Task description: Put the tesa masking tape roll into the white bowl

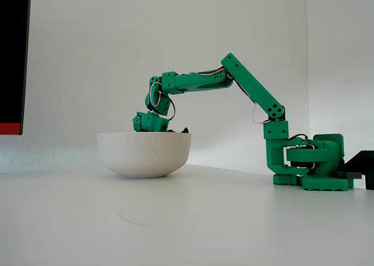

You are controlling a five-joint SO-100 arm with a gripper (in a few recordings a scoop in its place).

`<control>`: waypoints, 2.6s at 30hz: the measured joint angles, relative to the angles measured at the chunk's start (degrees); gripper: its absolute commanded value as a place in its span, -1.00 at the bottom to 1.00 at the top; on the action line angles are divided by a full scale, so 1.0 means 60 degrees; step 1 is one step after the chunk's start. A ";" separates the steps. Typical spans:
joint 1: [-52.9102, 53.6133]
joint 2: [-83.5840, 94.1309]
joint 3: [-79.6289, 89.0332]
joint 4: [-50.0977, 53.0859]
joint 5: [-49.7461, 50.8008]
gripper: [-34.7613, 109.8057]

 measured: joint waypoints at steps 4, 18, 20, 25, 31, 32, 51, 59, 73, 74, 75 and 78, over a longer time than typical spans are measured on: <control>0.0000 0.0000 -0.0015 0.0044 0.0132 -0.27; 0.0073 0.0015 -0.0015 0.0000 0.0146 -0.63; 0.0073 0.0015 -0.0015 -0.0073 0.0176 -0.63; 0.0073 0.0015 -0.0044 -0.0249 0.0410 -0.63; -0.0146 0.0015 -0.1934 0.0469 0.0762 -0.64; -0.0220 0.0015 -0.2388 0.0630 0.0835 -0.64; -0.1948 0.2373 -0.3662 0.2446 0.0938 -0.64; -0.4497 0.3853 -0.3677 0.4028 0.0688 -0.64; -0.8584 0.5142 -0.1582 0.5200 0.0776 -0.63; -0.8774 0.5376 -0.1099 0.5112 0.0806 -0.63; -0.8994 0.5742 -0.0513 0.4907 0.0806 -0.63; -0.9727 0.7046 0.1641 0.3911 0.0806 -0.63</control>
